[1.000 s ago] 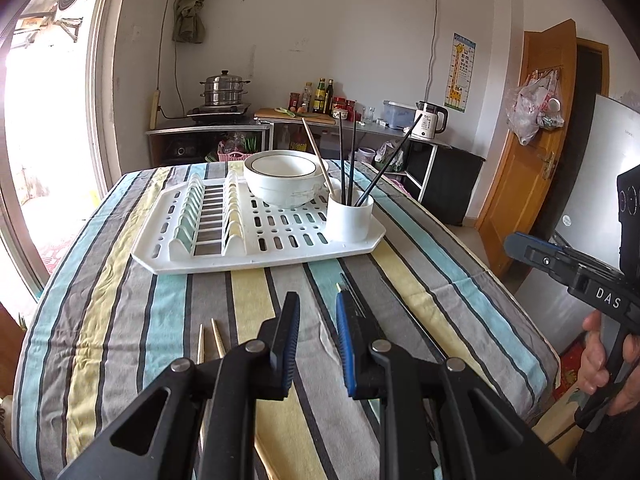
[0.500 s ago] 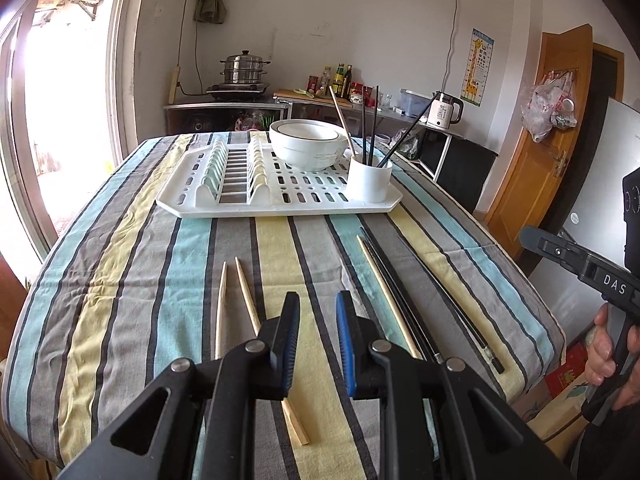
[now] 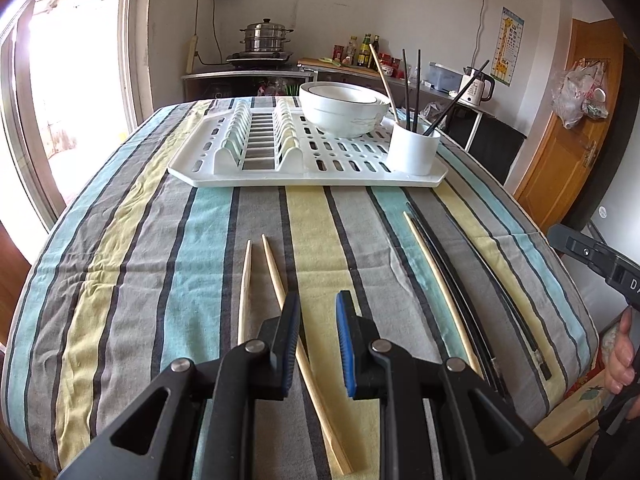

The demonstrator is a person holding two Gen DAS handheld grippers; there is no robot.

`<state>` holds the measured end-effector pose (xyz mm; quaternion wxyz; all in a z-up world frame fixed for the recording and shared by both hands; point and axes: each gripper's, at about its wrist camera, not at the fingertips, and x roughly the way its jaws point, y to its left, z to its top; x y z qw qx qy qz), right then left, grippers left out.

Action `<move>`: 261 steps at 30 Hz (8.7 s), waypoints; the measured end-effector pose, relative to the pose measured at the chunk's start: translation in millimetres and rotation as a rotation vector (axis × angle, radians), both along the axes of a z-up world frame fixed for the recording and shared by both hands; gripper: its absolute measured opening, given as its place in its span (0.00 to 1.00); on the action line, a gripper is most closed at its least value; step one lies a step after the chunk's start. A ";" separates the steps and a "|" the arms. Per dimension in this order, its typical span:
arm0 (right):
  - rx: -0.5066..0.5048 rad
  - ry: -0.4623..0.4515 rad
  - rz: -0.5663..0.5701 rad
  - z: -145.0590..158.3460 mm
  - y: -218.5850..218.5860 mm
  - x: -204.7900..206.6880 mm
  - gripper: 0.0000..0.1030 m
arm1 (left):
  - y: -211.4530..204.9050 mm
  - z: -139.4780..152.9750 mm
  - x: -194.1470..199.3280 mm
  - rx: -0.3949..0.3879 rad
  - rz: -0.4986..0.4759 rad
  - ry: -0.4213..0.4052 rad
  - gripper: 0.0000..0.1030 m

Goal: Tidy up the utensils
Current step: 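Grasp a wooden chopstick with the left tool while the right tool grasps a black chopstick, then lift both held chopsticks and carry them over the white cup, then lower the wooden and black chopsticks into the white cup and open both tools, then move both tools back down to the remaining chopsticks on the cloth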

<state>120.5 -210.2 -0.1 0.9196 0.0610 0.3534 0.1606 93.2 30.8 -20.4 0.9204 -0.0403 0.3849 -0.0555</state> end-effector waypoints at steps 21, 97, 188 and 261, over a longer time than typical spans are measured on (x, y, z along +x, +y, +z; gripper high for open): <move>-0.100 0.219 0.045 -39.5 42.5 100.0 0.15 | 10.8 -29.2 43.2 0.008 0.051 0.125 0.19; -0.016 -0.148 0.018 87.5 12.2 41.0 0.04 | -13.6 83.9 20.7 -0.049 -0.100 -0.144 0.04; -0.014 -0.107 -0.132 91.6 -43.1 184.1 0.15 | -74.8 85.7 246.7 -0.121 -0.160 -0.041 0.06; -0.040 0.078 -0.029 -25.4 -20.8 17.1 0.17 | -69.4 -3.6 54.2 -0.074 -0.161 0.070 0.22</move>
